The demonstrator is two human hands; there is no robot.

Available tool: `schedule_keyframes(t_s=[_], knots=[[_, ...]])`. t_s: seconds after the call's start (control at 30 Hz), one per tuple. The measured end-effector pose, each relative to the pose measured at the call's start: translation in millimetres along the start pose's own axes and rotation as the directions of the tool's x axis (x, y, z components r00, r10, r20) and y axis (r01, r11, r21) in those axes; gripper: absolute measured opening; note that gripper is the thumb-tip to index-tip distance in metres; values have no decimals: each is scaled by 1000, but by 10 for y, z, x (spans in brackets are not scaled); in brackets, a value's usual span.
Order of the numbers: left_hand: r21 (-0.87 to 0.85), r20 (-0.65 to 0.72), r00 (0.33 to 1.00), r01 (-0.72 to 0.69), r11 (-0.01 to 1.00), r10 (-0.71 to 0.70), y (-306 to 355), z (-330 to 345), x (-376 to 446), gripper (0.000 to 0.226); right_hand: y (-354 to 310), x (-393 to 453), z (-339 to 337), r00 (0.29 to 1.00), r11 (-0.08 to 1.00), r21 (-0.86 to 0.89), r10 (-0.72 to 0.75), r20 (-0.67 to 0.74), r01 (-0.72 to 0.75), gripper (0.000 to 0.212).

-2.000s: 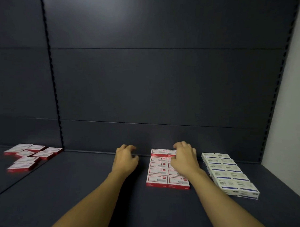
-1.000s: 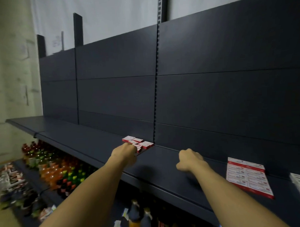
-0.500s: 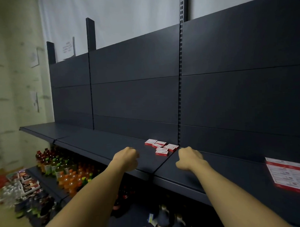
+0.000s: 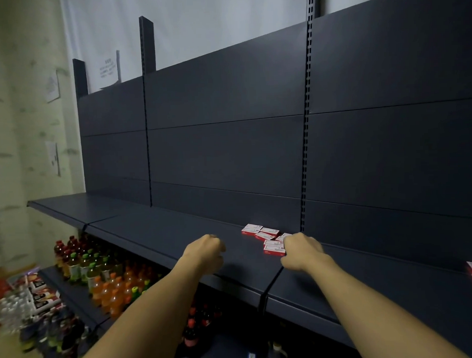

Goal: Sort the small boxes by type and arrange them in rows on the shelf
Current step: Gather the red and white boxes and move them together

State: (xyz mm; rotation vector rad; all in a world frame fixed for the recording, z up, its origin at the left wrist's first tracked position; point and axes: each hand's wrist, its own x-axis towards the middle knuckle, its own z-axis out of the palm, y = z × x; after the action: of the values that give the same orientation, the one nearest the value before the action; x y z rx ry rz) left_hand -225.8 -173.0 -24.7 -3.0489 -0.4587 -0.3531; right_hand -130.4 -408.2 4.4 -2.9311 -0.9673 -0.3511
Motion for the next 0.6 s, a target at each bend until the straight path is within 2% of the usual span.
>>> schedule_keyframes(t_s=[0.17, 0.3, 0.4, 0.6], knots=[[-9, -1, 1000, 1, 1000, -1, -192, 27, 458, 39, 29, 501, 96, 1000, 1000, -2, 21, 2, -21, 27], [5, -13, 1000, -10, 1000, 10, -300, 57, 900, 40, 70, 924, 165, 1000, 1000, 5, 23, 12, -23, 11], [11, -6, 999, -47, 999, 47, -311, 129, 1241, 39, 114, 1248, 252, 998, 998, 27, 50, 24, -51, 7], [-11, 23, 994, -103, 995, 103, -278, 352, 1827, 31, 211, 1772, 464, 996, 994, 67, 81, 47, -84, 11]])
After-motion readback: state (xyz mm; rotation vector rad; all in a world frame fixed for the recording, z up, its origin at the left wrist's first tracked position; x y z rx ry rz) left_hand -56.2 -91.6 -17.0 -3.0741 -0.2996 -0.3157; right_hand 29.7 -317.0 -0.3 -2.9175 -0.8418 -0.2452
